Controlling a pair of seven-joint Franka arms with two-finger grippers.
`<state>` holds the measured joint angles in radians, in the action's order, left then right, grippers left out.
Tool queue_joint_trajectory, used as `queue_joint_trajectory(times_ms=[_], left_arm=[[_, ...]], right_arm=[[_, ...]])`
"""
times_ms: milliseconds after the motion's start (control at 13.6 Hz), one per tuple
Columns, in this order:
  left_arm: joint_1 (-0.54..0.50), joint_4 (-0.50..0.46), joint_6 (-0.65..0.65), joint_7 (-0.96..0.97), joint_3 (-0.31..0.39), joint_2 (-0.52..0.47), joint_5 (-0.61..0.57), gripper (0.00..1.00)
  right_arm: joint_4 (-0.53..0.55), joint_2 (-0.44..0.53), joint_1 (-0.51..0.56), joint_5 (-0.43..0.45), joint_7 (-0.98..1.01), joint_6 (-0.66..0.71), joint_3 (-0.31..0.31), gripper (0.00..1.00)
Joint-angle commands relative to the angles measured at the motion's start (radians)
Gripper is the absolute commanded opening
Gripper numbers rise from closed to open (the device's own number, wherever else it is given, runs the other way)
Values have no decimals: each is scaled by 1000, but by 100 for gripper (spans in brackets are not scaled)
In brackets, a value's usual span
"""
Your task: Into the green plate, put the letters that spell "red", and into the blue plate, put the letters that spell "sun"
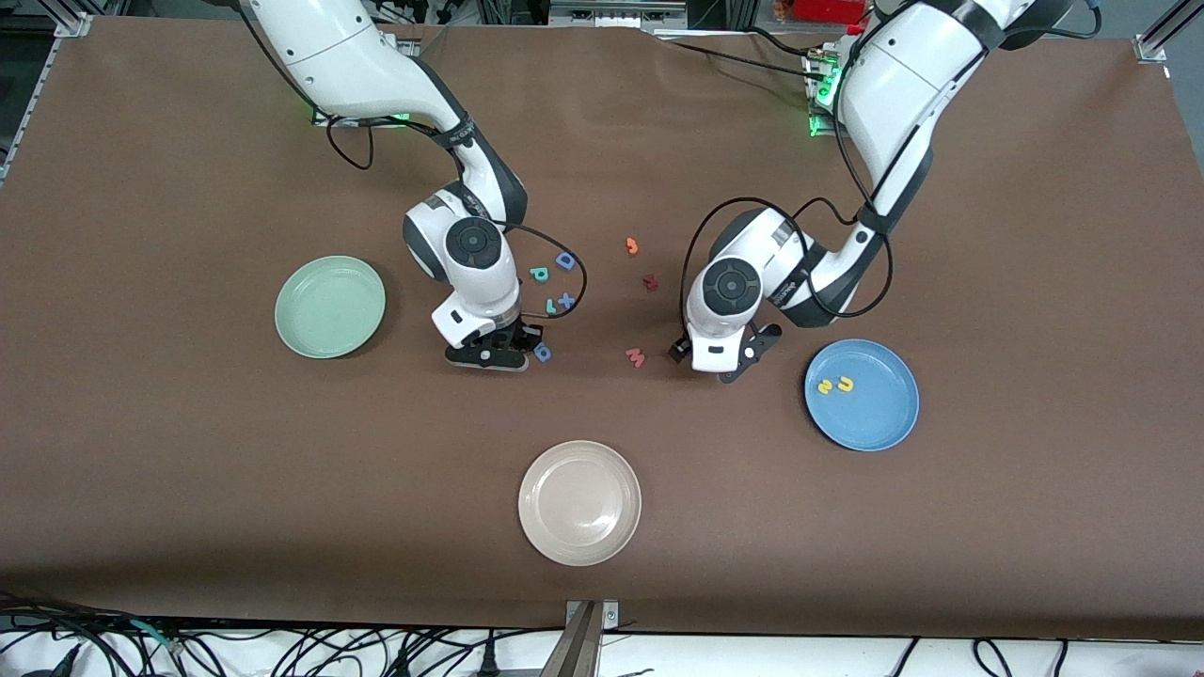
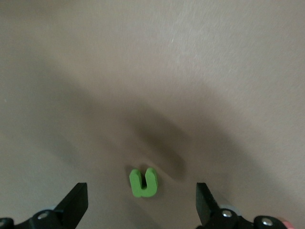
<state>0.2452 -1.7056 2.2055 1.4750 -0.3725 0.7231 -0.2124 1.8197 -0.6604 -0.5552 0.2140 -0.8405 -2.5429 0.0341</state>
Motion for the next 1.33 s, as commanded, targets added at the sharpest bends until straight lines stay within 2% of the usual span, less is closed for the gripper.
queue_joint_trajectory(times_ms=[0,74,147,221,295,442,589,810,1031,1252], left_arm=[[5,-18,22,28,3,1,22,100],[5,-31,37,28,3,1,22,99],[2,-40,52,28,3,1,21,94],[2,-43,54,27,3,1,15,84],[-1,-43,56,18,3,1,11,66],[-7,-43,56,16,3,2,13,38],[-9,-43,51,18,3,1,19,0],[-15,-34,31,14,3,-5,22,0],[-30,-20,-59,-27,3,-42,11,0],[-69,40,-241,-163,6,-85,11,0]], right_arm=[[-8,-1,-3,-21,23,1,1,16],[-8,1,-3,-21,26,1,0,9],[-8,1,-3,-21,29,1,0,4],[-10,2,-3,-21,31,6,0,2],[-11,7,-2,-21,32,10,0,2],[-11,25,1,-21,35,51,-2,2],[-32,68,23,-22,73,165,-3,2],[-43,143,76,-27,194,318,-6,2],[-39,241,171,-128,404,482,-8,2],[6,314,225,-147,604,585,-80,2]])
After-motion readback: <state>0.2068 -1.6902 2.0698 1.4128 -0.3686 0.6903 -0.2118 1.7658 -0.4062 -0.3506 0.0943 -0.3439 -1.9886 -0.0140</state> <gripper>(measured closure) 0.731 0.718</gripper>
